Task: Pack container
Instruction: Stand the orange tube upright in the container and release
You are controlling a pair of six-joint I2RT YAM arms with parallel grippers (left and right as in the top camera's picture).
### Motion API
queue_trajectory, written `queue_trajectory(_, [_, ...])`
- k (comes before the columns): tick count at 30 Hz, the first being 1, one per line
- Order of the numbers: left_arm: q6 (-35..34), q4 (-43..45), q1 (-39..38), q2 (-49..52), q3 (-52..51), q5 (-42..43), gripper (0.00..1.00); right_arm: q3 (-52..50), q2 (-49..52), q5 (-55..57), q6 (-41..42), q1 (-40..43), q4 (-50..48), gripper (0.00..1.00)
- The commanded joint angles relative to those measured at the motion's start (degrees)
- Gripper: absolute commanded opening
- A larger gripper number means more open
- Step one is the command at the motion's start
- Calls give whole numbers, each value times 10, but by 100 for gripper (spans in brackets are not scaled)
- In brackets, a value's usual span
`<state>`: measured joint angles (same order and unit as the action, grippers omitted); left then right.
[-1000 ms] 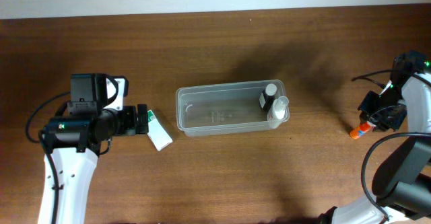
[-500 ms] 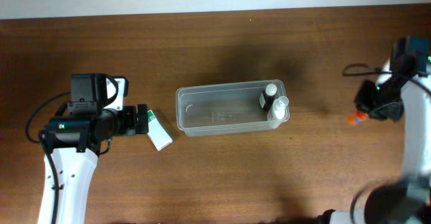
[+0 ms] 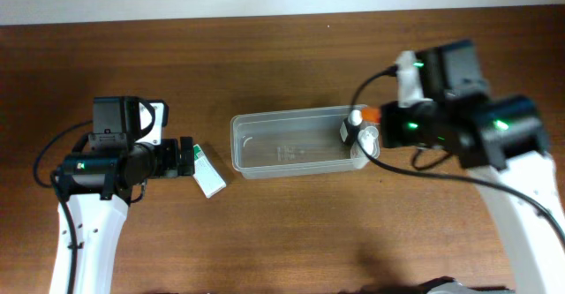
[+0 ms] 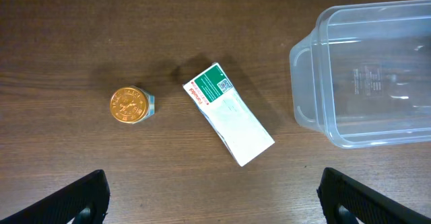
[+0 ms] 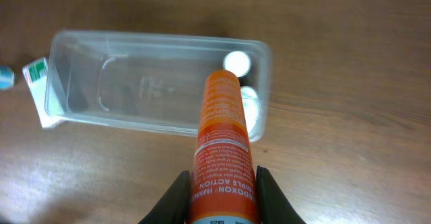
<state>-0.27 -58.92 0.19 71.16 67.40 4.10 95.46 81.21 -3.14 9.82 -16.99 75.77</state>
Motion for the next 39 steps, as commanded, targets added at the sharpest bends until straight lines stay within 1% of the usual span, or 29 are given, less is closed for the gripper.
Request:
queue_trajectory(1, [-2, 1, 4, 3, 11, 6, 99, 3, 53, -1, -5, -26, -11, 20])
queue_trajectory(5, [-2, 1, 4, 3, 11, 6, 99, 3, 117, -1, -6, -33, -28, 20])
queue_trajectory(6, [-2, 1, 3, 3, 11, 6, 99, 3, 149, -1, -6, -33, -40, 20])
queue_trajectory(12, [-2, 1, 4, 3, 11, 6, 99, 3, 230, -1, -21, -33, -89, 20])
queue_trajectory(17, [-2, 1, 3, 3, 11, 6, 99, 3, 272, 7, -21, -32, -111, 20])
queue_trajectory(24, [-2, 1, 3, 3, 11, 6, 100, 3, 296, 19, -21, -32, -120, 20])
queue_trajectory(25, [-2, 1, 3, 3, 11, 6, 99, 3, 297, 19, -21, -32, -120, 21])
queue_trajectory(26, [-2, 1, 4, 3, 11, 6, 99, 3, 297, 19, -21, -32, -120, 27])
queue_trajectory(27, [-2, 1, 4, 3, 11, 6, 99, 3, 297, 19, -21, -32, -120, 37])
queue_trajectory(28, [-2, 1, 4, 3, 11, 6, 99, 3, 297, 19, -21, -32, -120, 44])
queue_trajectory(39, [-2, -1, 4, 3, 11, 6, 99, 4, 288, 18, -21, -33, -115, 45])
